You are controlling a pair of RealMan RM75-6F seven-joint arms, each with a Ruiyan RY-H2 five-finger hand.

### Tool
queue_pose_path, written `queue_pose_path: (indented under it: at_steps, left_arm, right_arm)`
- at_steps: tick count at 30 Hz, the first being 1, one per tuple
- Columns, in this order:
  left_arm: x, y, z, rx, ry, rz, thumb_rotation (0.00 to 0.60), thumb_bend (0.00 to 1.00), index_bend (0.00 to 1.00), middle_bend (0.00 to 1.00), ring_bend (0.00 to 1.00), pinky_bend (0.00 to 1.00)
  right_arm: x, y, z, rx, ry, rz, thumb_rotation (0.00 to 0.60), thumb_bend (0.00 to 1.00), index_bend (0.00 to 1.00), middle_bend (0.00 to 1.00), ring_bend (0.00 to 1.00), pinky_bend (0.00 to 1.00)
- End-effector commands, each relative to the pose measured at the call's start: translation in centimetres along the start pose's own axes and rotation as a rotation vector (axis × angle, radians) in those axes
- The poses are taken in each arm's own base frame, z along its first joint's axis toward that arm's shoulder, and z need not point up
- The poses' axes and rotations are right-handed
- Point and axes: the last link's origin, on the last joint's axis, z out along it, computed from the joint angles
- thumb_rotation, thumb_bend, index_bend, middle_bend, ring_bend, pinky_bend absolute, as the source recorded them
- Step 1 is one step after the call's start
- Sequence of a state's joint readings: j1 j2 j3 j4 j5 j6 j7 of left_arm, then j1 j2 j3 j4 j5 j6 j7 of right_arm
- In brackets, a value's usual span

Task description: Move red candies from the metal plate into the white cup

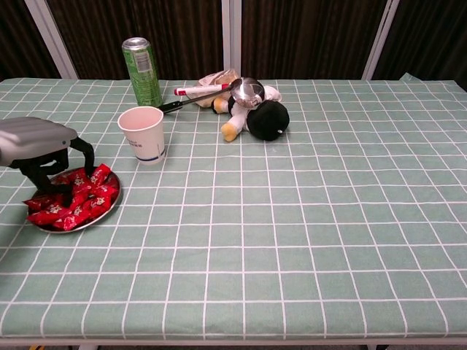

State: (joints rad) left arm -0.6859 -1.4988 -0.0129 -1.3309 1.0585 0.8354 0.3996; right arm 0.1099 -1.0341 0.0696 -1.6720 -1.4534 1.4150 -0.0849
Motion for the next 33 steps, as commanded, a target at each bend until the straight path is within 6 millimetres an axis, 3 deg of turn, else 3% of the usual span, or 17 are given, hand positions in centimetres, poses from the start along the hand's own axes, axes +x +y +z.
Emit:
queue_pose_path:
  at_steps: [1,13,24,29,33]
  left_arm:
    - [0.1,0.1,0.2,-0.005,0.0,0.005,0.6,0.34,0.48,0.97,0.94,1.0]
    - [-0.5,-0.1,0.6,-0.007,-0.002,0.054,0.6,0.34,0.5,0.98,0.94,1.0]
    - [-0.7,-0.1,0.6,-0.01,0.015,0.037,0.6,0.35,0.6,0.99,0.95,1.0]
    - [0.0,-0.3,0.3,-0.007,0.05,0.004,0.6,0.37,0.63,0.99,0.95,1.0]
    - [1.9,-0.5,-0.5,-0.007,0.119,-0.038,0.6,0.37,0.63,0.99,0.95,1.0]
  right_arm:
    - [0.0,0.0,0.0,0.0,0.0,0.0,0.6,0.02,0.02,0.17,0.0,0.22]
    - [0.1,0.1,-0.1,-0.007,0.002,-0.002,0.6,0.02,0.02,0.17,0.0,0.22]
    - [0.2,0.1,0.0,-0.007,0.004,-0.001,0.6,0.02,0.03,0.18,0.0,0.23]
    - [0.2,0.1,0.0,-0.005,0.006,0.001,0.6,0.02,0.03,0.18,0.0,0.23]
    - [0.2,0.1,0.0,-0.003,0.006,0.003,0.6,0.02,0.03,0.18,0.0,0.23]
